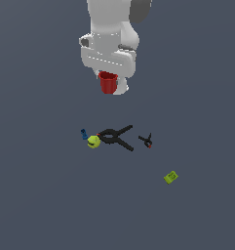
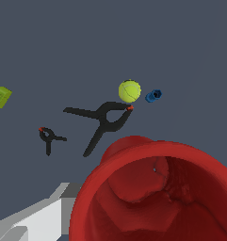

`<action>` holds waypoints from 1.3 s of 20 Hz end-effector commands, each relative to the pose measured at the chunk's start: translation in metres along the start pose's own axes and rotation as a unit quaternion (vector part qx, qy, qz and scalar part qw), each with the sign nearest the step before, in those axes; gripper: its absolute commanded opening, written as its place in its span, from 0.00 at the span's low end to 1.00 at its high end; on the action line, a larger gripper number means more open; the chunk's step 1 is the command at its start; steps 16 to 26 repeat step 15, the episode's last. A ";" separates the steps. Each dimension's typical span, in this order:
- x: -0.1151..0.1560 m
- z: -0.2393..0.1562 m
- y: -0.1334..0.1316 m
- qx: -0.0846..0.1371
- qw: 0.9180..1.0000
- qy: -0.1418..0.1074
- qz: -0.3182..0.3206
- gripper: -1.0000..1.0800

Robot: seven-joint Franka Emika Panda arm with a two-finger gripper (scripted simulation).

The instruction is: Pick up a designated object from a clutter of objects.

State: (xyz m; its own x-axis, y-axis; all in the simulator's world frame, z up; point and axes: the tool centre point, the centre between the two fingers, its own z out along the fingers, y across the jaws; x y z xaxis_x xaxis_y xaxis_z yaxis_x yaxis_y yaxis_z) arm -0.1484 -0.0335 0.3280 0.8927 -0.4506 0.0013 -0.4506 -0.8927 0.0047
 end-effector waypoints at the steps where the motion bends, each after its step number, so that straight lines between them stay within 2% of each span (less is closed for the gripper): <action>1: -0.007 -0.017 -0.010 0.001 1.000 0.000 0.000 0.00; 11: -0.019 -0.054 -0.034 0.002 1.000 -0.001 0.000 0.00; 26: -0.019 -0.056 -0.036 0.002 1.000 -0.001 0.000 0.00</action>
